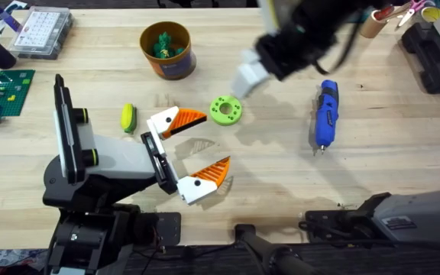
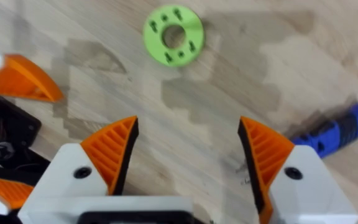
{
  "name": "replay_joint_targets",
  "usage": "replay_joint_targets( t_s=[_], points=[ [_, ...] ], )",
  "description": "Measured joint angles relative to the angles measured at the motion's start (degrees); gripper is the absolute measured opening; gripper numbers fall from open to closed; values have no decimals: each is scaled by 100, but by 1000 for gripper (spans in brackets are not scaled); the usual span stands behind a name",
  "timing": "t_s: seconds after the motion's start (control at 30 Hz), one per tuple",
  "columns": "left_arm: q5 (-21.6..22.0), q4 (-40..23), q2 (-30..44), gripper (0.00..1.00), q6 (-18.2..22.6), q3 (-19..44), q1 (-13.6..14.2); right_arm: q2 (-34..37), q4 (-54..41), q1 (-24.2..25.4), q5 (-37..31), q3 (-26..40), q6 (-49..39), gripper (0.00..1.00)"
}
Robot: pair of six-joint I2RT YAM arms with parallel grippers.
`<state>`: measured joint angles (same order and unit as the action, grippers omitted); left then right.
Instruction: Pick up the gripper from the table and insert it into the empty holder that is missing its gripper. Then pick up a screw, insert it into the mounting hole, and use the screwdriver to tighten it. Finally, clean up the table by picking up the vegetable and placing it into the bucket.
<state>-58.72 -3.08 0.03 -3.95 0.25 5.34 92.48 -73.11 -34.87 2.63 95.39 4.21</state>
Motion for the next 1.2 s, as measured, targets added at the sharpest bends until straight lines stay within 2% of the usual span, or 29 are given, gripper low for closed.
replay_joint_targets(
  t_s=[0.07, 0.33, 0.4, 0.43, 0.6, 0.63, 1.03, 1.2],
  points=[
    [2, -52, 0, 990, 0, 2, -2, -140, -138, 126, -20, -149, 10, 976],
    [2, -121, 0, 994, 1, 2, -2, -94, 129, 128, 3, -163, 6, 976],
    [-2, -123, 0, 942, -10, 2, -2, -91, 138, 128, 3, -163, 6, 976],
    [-2, -125, 0, 879, -33, 2, -2, -91, 142, 128, 3, -163, 4, 976],
    [2, -124, 0, 109, -15, 2, -2, -89, 167, 128, 3, -168, 6, 976],
    [1, -122, 0, 34, -1, 2, -2, -89, 170, 128, 3, -170, 6, 976],
    [2, -124, 0, 15, 3, 2, -2, -128, 175, 139, 4, -174, 34, 976],
    [2, -134, 0, 15, 1, 2, -2, -460, -107, 321, 7, -190, 138, 976]
  ],
)
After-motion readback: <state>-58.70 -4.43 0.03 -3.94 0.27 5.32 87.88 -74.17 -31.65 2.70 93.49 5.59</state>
